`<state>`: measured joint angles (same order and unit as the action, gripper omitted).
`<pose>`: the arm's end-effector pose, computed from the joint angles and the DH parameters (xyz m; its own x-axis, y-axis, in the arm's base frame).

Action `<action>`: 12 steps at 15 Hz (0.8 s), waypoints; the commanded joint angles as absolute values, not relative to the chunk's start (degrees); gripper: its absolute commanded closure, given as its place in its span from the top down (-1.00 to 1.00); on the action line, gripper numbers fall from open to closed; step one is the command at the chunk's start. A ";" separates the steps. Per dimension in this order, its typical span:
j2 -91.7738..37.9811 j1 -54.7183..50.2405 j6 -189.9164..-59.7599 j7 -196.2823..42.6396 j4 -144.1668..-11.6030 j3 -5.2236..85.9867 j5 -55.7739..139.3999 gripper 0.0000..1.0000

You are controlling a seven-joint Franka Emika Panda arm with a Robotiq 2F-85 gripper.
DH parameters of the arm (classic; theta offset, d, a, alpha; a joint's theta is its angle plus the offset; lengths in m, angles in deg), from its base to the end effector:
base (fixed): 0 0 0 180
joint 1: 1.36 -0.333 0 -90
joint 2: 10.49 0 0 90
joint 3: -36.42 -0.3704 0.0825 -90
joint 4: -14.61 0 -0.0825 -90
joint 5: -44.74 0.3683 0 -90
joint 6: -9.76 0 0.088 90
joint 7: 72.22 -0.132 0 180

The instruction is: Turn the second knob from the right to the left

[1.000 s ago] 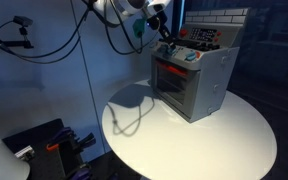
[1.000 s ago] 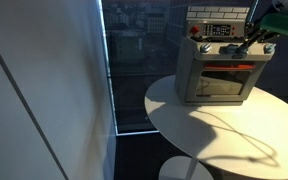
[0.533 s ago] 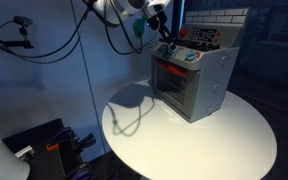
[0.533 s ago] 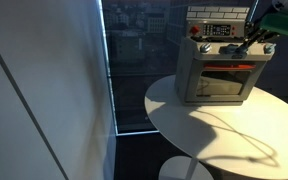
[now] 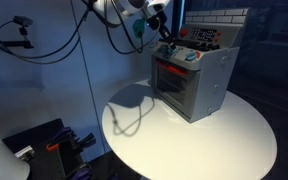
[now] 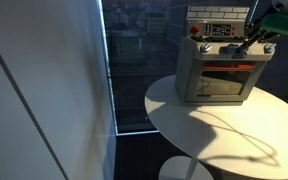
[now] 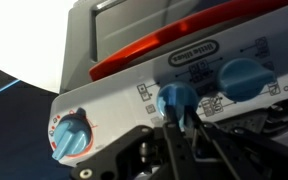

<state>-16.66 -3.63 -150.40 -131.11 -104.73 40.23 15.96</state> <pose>0.6145 0.0031 0.4833 0.6157 -0.5288 0.5843 -0.5241 -0.8284 -0.1974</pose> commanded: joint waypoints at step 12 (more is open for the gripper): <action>-15.52 -4.41 -145.08 -132.80 -103.35 41.09 3.16 -0.88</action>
